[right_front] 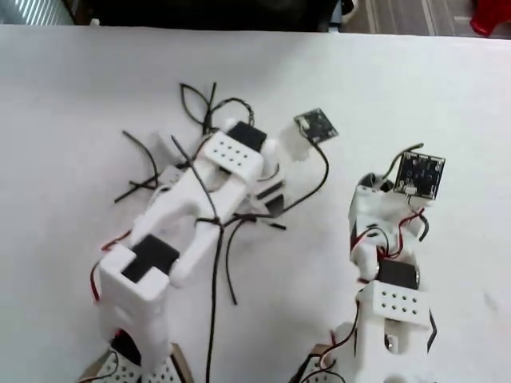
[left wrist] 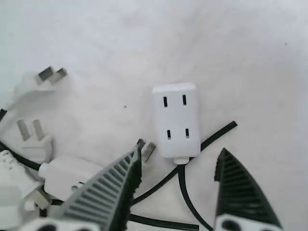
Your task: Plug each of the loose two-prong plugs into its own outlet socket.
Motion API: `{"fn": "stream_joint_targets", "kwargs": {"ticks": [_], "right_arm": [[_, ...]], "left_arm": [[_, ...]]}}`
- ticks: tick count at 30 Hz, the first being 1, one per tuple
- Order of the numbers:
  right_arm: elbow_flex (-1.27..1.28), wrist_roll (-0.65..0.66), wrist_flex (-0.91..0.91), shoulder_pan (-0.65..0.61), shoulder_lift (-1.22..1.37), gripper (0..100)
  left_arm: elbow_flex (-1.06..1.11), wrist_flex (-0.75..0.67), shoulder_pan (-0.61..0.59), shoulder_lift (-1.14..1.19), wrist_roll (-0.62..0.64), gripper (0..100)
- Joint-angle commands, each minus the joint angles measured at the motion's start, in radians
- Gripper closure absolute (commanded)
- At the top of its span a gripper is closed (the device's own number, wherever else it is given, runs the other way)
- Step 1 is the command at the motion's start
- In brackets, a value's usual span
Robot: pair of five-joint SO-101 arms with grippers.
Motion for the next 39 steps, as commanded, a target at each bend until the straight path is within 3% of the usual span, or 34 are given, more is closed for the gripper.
{"fn": "stream_joint_targets", "kwargs": {"ticks": [1, 9, 15, 26, 29, 39], "right_arm": [[-0.052, -0.009, -0.016, 0.004, 0.004, 98.2], [-0.052, -0.009, -0.016, 0.004, 0.007, 98.2], [-0.052, -0.009, -0.016, 0.007, 0.004, 98.2], [-0.052, -0.008, -0.016, 0.008, 0.002, 98.2], [-0.052, -0.009, -0.016, 0.007, 0.002, 98.2], [-0.052, -0.009, -0.016, 0.008, 0.002, 98.2]], "left_arm": [[-0.032, -0.011, -0.007, 0.018, 0.002, 75], [-0.034, -0.052, 0.012, 0.108, 0.008, 75], [-0.028, -0.087, 0.076, 0.117, 0.009, 81], [-0.043, -0.055, 0.163, 0.107, 0.011, 80], [-0.123, 0.031, 0.134, 0.107, 0.029, 75], [-0.578, 0.384, 0.11, 0.107, 0.094, 77]]}}
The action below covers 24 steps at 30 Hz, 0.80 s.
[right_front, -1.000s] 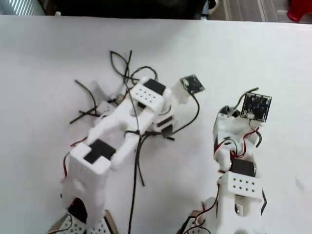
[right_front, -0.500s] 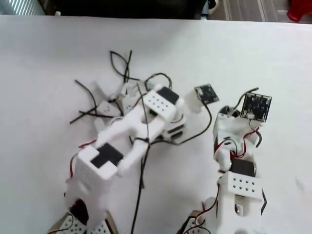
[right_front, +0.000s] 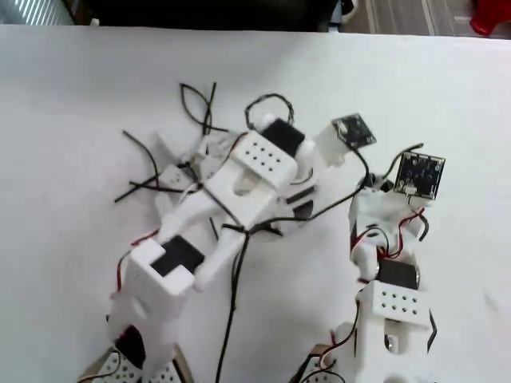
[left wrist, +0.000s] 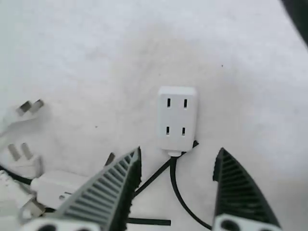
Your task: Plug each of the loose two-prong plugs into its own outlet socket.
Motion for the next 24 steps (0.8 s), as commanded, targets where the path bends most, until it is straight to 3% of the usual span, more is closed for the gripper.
{"fn": "stream_joint_targets", "kwargs": {"ticks": [1, 5, 9, 24], "right_arm": [[-0.052, -0.009, -0.016, 0.005, 0.002, 98.2], [-0.052, -0.009, -0.015, 0.004, 0.002, 98.2], [-0.051, -0.009, -0.015, 0.004, 0.002, 98.2], [-0.051, -0.009, -0.015, 0.001, 0.005, 98.2]], "left_arm": [[-0.21, 0.114, -0.016, -0.021, 0.041, 78], [-0.356, 0.189, -0.016, -0.021, 0.055, 84], [-0.376, 0.19, -0.013, -0.022, 0.055, 98], [-0.176, 0.19, -0.056, -0.475, 0.055, 98]]}}
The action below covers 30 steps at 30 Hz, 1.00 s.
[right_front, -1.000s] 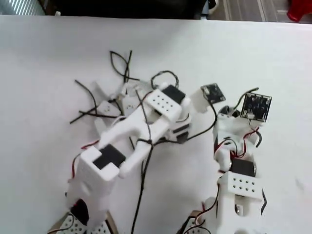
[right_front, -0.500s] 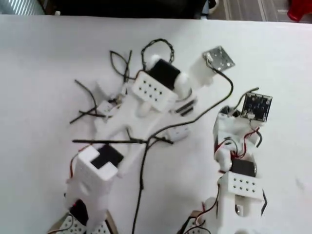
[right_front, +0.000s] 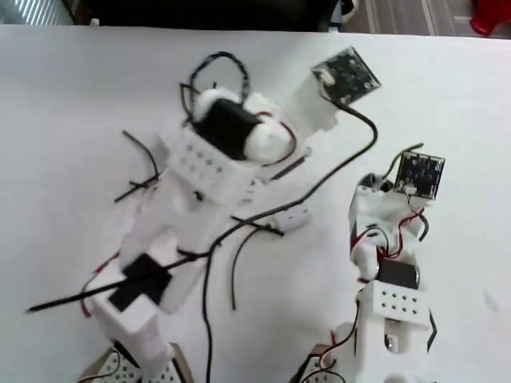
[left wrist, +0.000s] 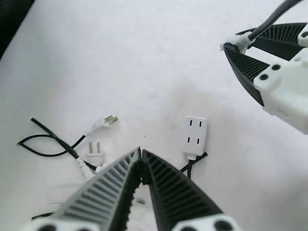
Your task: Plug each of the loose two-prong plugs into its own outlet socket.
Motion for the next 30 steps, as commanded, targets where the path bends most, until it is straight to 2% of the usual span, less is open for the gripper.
{"fn": "stream_joint_targets", "kwargs": {"ticks": [1, 10, 13, 21, 25, 30], "right_arm": [[-0.049, -0.009, -0.015, -0.007, 0.002, 98.2], [-0.071, -0.003, -0.001, -0.094, -0.001, 98.2], [-0.137, -0.003, 0.077, -0.131, -0.001, 98.2], [-0.37, -0.002, 0.392, -0.311, -0.001, 98.2], [-0.42, -0.002, 0.469, -0.4, -0.001, 98.2], [-0.425, -0.002, 0.475, -0.438, 0.01, 98.2]], "left_arm": [[0.095, 0.005, -0.036, -0.18, 0.011, 98], [0.43, -0.087, -0.128, -0.579, 0.006, 98], [0.583, -0.14, -0.191, -0.699, 0.003, 98], [1.106, -0.42, -0.335, -1.033, 0.011, 98], [1.31, -0.557, -0.384, -1.164, 0.02, 98], [1.508, -0.684, -0.463, -1.257, 0.146, 98]]}}
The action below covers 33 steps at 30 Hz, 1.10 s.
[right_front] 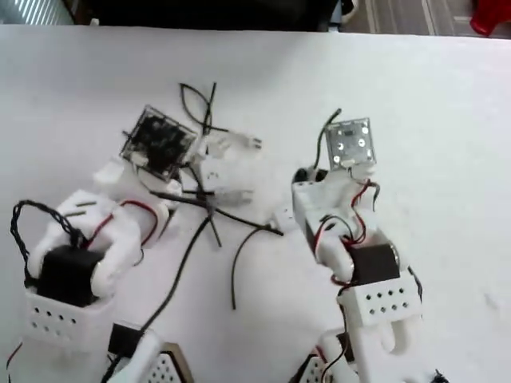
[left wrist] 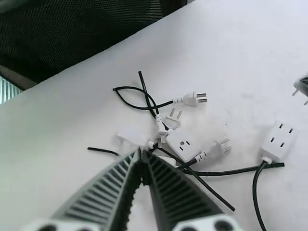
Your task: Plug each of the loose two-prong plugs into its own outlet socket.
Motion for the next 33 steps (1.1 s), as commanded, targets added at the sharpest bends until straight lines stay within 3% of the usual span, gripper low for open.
{"fn": "stream_joint_targets", "kwargs": {"ticks": [1, 9, 21, 33], "right_arm": [[-0.046, -0.002, -0.005, -0.019, 0.008, 98.2], [0.035, 0.137, -0.196, -0.002, 0.203, 98.2], [0.055, 0.14, -0.217, 0.022, 0.384, 98.2], [0.147, 0.204, -0.409, 0.077, 0.467, 98.2]], "left_arm": [[0.14, -0.114, -0.045, -0.068, 0.089, 98], [0.454, -0.331, -0.056, -0.196, 0.158, 98], [0.511, -0.334, -0.056, -0.242, 0.164, 98], [0.512, -0.328, -0.056, -0.242, 0.164, 98]]}}
